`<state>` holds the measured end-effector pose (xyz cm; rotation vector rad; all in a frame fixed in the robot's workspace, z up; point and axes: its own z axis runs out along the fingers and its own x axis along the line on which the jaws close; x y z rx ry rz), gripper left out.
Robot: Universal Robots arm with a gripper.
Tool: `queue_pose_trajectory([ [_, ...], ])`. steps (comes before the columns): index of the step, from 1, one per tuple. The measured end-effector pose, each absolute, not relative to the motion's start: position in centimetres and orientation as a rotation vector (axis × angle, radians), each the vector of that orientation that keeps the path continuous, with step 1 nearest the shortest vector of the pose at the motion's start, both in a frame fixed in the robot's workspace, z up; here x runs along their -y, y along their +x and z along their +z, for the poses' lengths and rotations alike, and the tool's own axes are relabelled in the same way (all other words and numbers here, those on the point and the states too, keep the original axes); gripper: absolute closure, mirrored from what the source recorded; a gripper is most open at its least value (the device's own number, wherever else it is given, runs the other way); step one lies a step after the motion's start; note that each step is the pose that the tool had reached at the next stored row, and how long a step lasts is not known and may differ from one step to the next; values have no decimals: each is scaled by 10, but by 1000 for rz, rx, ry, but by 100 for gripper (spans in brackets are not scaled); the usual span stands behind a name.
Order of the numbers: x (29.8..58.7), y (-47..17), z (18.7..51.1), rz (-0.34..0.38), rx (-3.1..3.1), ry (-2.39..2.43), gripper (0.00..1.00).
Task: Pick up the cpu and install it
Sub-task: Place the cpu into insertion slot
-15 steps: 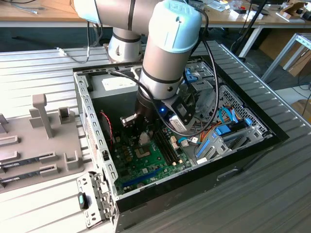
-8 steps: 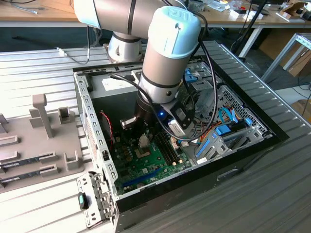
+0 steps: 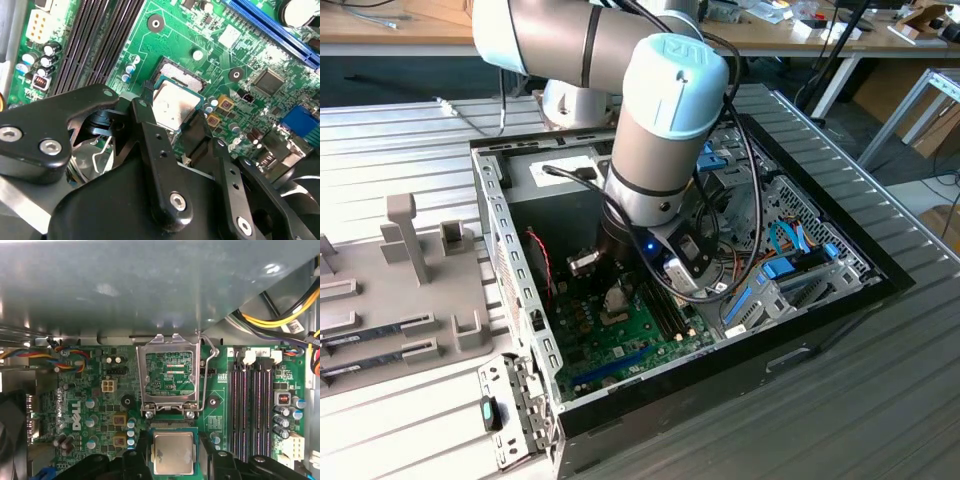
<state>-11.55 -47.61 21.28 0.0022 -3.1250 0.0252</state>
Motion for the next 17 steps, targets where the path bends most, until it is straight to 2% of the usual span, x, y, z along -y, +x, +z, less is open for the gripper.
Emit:
queue_pose_trajectory([
  [17, 480, -116, 198, 43, 3125, 2, 53],
])
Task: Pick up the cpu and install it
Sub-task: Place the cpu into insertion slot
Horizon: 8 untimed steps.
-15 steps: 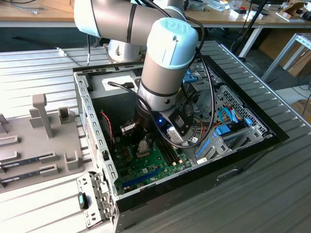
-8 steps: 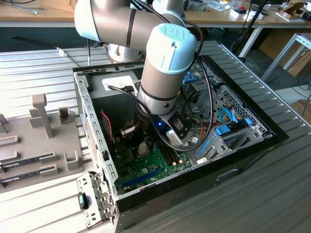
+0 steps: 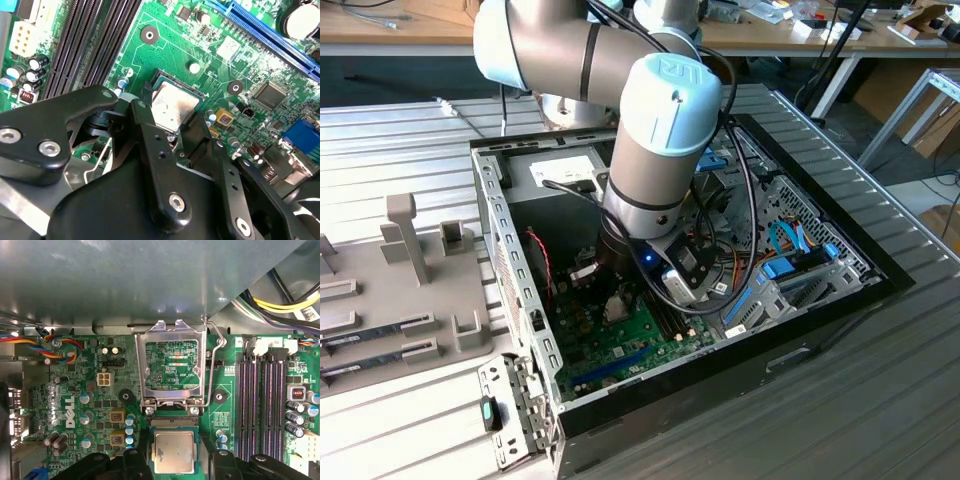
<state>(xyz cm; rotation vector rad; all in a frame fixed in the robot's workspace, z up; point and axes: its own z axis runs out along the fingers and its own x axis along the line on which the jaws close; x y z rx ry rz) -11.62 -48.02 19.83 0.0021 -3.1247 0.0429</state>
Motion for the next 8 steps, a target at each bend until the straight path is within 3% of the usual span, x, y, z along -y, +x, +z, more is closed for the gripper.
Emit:
queue_pose_trajectory([
  [3, 480, -116, 198, 42, 3125, 2, 52],
  [4, 480, -116, 198, 42, 3125, 2, 45],
  [8, 480, -116, 198, 43, 3125, 2, 45],
])
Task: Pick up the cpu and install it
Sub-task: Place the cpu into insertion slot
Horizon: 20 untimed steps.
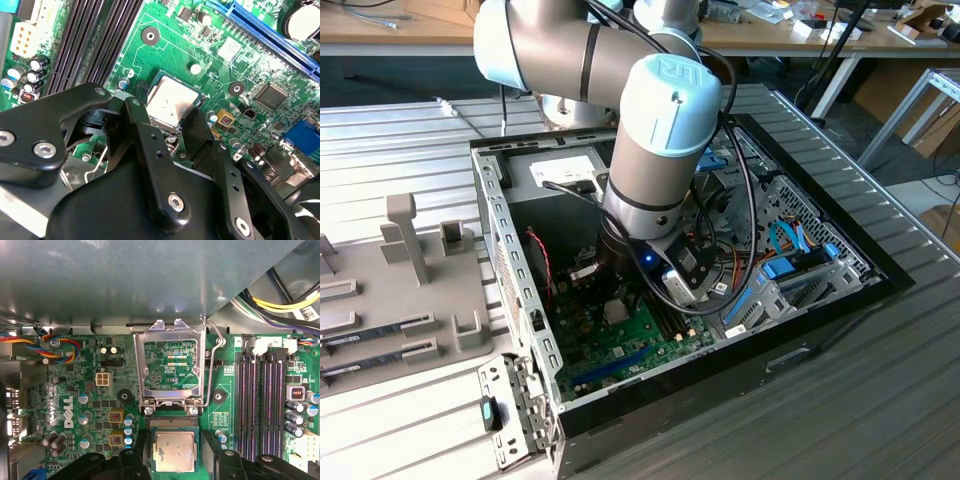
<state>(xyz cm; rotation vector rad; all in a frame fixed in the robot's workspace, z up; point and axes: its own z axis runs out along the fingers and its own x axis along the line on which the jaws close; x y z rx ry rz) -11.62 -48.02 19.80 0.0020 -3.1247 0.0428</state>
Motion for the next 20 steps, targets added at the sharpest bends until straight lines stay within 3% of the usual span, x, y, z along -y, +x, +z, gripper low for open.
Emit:
queue_pose_trajectory([
  [20, 482, -114, 203, 100, 3125, 26, 45],
])
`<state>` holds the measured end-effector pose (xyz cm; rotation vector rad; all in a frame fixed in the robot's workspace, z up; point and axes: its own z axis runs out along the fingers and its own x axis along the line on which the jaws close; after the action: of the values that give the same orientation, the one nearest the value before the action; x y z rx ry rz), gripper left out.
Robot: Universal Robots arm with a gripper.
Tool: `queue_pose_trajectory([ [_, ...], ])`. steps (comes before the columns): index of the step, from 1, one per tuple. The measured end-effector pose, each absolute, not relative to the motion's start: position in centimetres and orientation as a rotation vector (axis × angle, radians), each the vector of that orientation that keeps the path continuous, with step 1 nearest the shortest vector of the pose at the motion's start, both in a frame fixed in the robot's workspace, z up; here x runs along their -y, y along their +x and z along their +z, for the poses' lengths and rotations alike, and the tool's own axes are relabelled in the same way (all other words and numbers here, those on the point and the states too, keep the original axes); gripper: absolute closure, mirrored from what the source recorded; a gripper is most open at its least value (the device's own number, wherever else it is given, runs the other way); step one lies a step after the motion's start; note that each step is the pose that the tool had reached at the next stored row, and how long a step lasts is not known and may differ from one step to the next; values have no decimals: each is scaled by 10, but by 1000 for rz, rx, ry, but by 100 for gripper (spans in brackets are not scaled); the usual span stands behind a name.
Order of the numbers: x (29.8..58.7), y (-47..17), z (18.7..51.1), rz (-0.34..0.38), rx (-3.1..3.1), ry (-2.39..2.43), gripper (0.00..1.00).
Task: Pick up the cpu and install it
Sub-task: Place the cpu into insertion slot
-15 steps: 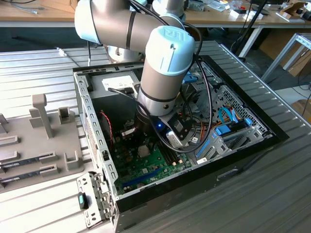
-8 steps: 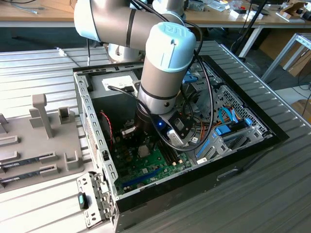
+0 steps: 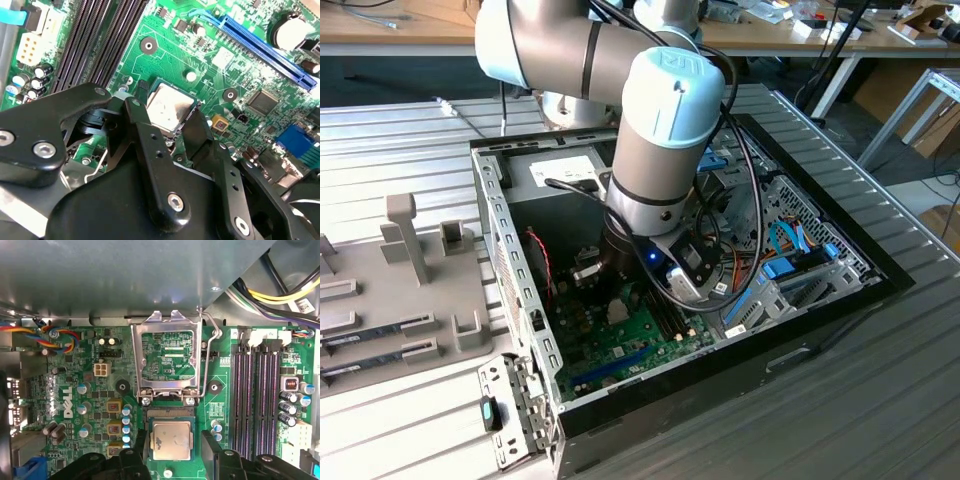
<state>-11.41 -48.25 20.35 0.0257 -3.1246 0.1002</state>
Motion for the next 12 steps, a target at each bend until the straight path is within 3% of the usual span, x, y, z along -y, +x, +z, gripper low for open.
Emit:
queue_pose_trajectory([
  [12, 483, -113, 202, 96, 3125, 40, 47],
])
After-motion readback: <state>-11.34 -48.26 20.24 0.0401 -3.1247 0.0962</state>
